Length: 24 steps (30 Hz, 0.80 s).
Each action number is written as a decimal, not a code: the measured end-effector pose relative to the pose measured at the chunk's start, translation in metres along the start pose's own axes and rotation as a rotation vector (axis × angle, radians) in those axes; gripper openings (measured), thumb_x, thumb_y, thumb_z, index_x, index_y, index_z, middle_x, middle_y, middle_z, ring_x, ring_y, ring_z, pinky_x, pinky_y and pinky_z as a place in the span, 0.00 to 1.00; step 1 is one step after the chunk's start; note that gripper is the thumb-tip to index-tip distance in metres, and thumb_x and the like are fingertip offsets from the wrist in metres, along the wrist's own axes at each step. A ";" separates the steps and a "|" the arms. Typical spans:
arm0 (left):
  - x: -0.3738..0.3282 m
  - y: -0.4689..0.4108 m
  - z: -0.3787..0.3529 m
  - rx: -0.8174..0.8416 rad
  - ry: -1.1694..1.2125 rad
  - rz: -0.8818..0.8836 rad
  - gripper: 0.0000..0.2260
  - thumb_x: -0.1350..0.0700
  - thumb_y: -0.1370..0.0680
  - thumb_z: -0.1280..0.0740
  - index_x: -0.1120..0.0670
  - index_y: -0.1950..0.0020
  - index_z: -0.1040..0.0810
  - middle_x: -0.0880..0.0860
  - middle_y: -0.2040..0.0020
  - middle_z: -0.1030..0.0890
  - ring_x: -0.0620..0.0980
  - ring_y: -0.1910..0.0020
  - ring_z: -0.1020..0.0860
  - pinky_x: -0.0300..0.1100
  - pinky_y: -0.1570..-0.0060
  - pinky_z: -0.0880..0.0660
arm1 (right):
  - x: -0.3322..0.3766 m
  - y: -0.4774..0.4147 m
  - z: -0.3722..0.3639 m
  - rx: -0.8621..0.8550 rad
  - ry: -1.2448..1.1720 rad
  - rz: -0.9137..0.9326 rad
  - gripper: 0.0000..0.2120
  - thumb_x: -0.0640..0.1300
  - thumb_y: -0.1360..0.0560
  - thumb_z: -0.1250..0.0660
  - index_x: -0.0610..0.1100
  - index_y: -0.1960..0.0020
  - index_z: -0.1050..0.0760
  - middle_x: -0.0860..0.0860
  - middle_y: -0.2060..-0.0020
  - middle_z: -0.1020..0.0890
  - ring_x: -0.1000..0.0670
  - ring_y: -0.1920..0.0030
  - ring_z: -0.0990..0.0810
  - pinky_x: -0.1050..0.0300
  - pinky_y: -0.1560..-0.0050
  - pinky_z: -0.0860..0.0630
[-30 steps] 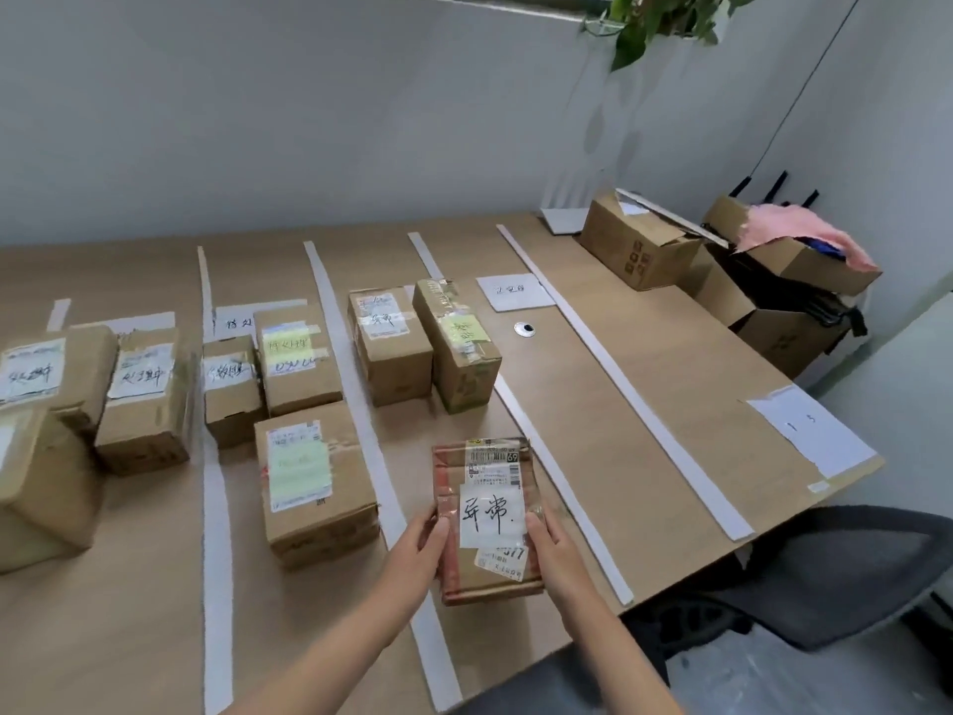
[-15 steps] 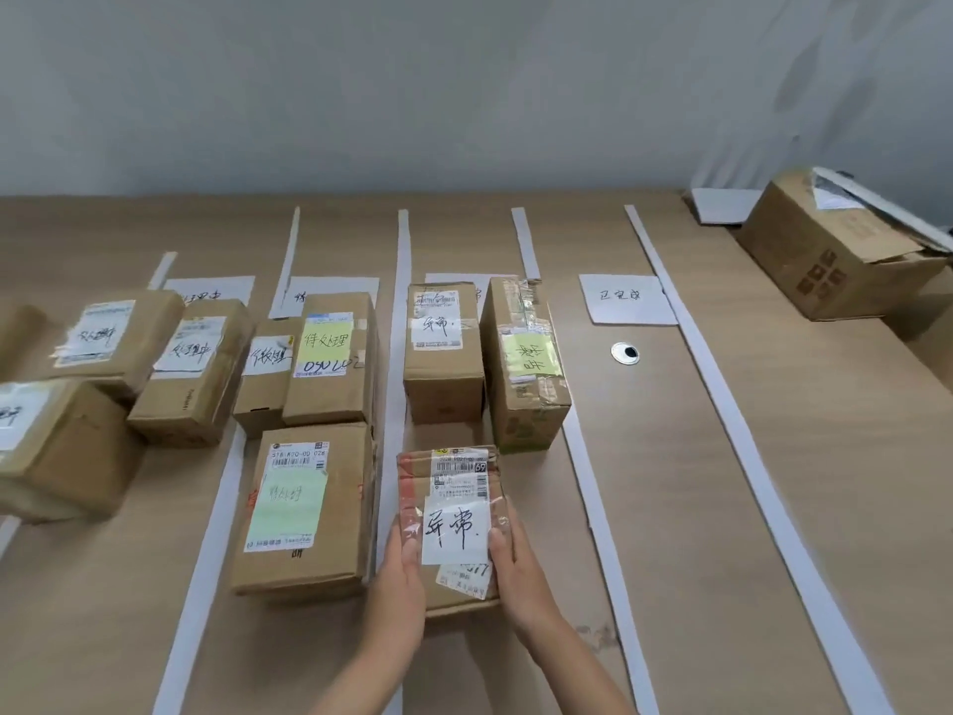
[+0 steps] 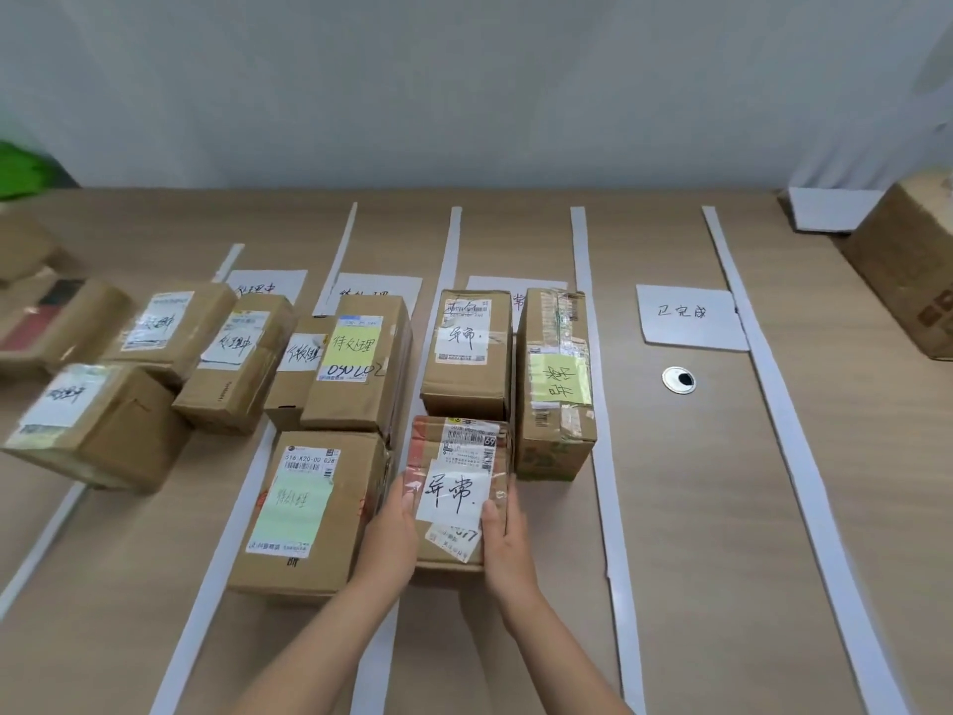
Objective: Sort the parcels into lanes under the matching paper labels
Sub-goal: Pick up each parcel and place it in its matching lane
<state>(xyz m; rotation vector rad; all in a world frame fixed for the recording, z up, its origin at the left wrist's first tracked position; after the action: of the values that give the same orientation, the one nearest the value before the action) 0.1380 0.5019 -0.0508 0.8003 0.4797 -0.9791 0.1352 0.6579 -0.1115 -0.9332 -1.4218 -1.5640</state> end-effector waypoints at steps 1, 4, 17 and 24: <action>-0.004 -0.003 0.001 0.005 -0.005 0.001 0.17 0.52 0.14 0.51 0.47 0.28 0.32 0.48 0.47 0.21 0.46 0.53 0.23 0.35 0.63 0.31 | -0.012 -0.011 -0.001 0.008 -0.002 0.008 0.32 0.71 0.24 0.44 0.66 0.23 0.46 0.52 0.30 0.28 0.51 0.31 0.27 0.41 0.33 0.26; -0.015 -0.007 0.001 0.022 0.007 -0.004 0.16 0.53 0.14 0.51 0.47 0.30 0.30 0.48 0.48 0.22 0.46 0.53 0.25 0.34 0.63 0.33 | -0.021 -0.027 0.001 0.005 0.036 -0.004 0.32 0.72 0.25 0.44 0.68 0.24 0.46 0.52 0.31 0.28 0.51 0.31 0.27 0.41 0.31 0.28; -0.033 0.048 0.079 -0.031 0.113 -0.217 0.18 0.48 0.15 0.47 0.46 0.25 0.34 0.46 0.32 0.27 0.47 0.30 0.30 0.39 0.39 0.30 | 0.126 0.070 -0.002 -0.264 0.317 0.313 0.21 0.44 0.20 0.36 0.48 0.29 0.36 0.55 0.41 0.33 0.52 0.37 0.32 0.47 0.31 0.33; -0.001 0.078 0.256 -0.483 -0.034 -0.409 0.21 0.53 0.15 0.47 0.52 0.21 0.39 0.50 0.21 0.39 0.48 0.21 0.44 0.49 0.22 0.48 | 0.244 0.129 -0.146 -0.005 0.544 0.791 0.28 0.45 0.20 0.39 0.52 0.22 0.43 0.53 0.28 0.37 0.50 0.27 0.40 0.46 0.24 0.43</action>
<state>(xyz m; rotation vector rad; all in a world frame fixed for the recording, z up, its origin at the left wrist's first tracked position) 0.2085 0.3274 0.1399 0.2504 0.8328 -1.1858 0.1549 0.4864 0.1492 -0.8354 -0.5517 -1.0834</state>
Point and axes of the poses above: each hand's wrist, its own y-axis away from the middle knuckle, its own z-axis out of the back of the hand, x = y × z, the point moved 5 cm from there along -y, towards the middle knuckle
